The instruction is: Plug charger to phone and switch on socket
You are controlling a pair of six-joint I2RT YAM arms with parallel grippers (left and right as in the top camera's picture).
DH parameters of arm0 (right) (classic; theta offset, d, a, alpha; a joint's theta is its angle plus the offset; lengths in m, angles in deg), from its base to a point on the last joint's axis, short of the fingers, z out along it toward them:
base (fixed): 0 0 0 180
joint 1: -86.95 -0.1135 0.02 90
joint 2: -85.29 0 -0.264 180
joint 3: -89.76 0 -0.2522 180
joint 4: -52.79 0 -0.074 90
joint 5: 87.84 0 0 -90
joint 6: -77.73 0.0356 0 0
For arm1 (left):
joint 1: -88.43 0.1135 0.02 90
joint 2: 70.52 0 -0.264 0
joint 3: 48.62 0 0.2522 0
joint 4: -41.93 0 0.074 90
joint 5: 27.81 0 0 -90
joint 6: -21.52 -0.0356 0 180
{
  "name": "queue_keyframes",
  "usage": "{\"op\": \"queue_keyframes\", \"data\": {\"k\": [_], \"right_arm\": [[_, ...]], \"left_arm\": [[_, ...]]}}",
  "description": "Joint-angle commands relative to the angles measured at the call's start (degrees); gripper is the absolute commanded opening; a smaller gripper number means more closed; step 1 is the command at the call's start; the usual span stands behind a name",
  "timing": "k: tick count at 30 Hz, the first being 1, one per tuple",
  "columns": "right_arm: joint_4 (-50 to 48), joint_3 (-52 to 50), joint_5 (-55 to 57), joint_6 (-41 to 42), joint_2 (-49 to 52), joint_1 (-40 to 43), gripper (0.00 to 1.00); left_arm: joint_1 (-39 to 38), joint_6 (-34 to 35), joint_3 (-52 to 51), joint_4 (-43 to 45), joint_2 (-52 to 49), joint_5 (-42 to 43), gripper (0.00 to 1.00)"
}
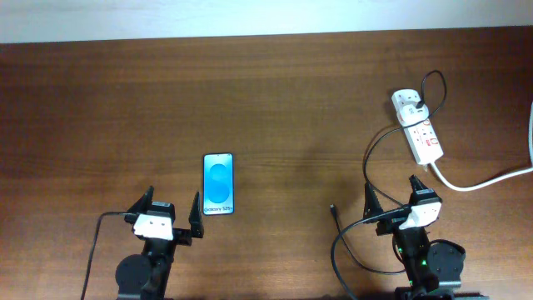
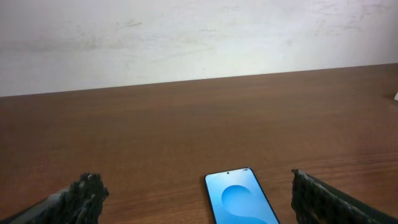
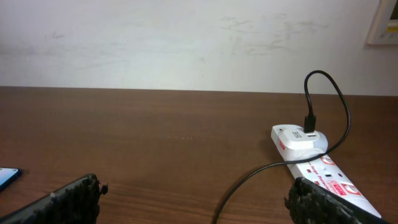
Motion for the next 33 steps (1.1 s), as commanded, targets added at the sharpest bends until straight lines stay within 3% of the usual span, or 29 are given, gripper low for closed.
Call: {"op": "queue_keyframes", "data": {"k": [1, 32, 33], "right_arm": [[0.26, -0.37, 0.33, -0.39, -0.39, -0.57, 0.98], [0.26, -0.37, 0.33, -0.39, -0.39, -0.57, 0.98], [0.26, -0.37, 0.31, -0.39, -0.39, -0.57, 0.98]], "left_arm": [[0.28, 0.33, 0.42, -1.01, 0.02, 0.02, 0.99], [0.28, 0.26, 0.42, -1.01, 0.02, -0.07, 0.99], [0.28, -0.09, 0.42, -0.66, 0.02, -2.82, 0.99]]}}
